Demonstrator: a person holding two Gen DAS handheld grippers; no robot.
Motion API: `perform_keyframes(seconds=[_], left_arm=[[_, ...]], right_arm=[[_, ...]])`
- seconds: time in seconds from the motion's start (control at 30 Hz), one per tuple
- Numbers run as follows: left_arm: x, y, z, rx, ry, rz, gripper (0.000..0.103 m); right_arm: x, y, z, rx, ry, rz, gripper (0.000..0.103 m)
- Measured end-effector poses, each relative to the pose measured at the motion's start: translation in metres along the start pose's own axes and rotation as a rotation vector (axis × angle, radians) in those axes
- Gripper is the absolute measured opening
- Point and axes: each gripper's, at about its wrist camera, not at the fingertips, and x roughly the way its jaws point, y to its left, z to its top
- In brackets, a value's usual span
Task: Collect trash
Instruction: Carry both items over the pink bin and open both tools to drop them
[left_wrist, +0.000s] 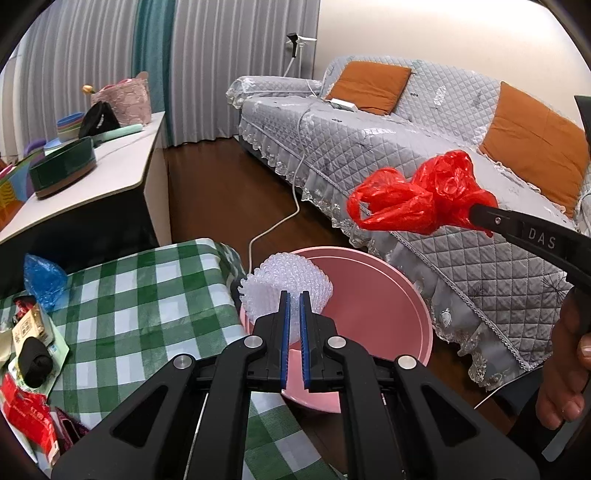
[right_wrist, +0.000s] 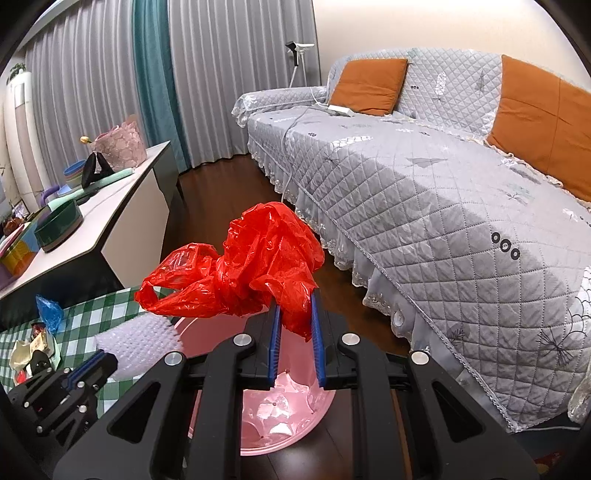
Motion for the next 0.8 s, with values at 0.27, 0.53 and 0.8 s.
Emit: perform_keyframes(seconds=[0.27, 0.53, 0.8], left_arm=[[-0.002, -0.002, 0.004, 0.004, 0.006, 0.001, 0.032], [-0.018, 0.009, 0.003, -0.013, 0.003, 0.026, 0.032], [-0.051, 0.028, 0.004, -0.028, -0.030, 0.055, 0.032]], right_arm=[[-0.001, -0.001, 0.001, 0.016, -0.006, -0.007, 0.053], [-0.006, 0.001, 0.002, 0.025, -0.017, 0.003, 0.053], [-0.017, 0.019, 0.000, -0.018, -0.039, 0.022, 0.053]])
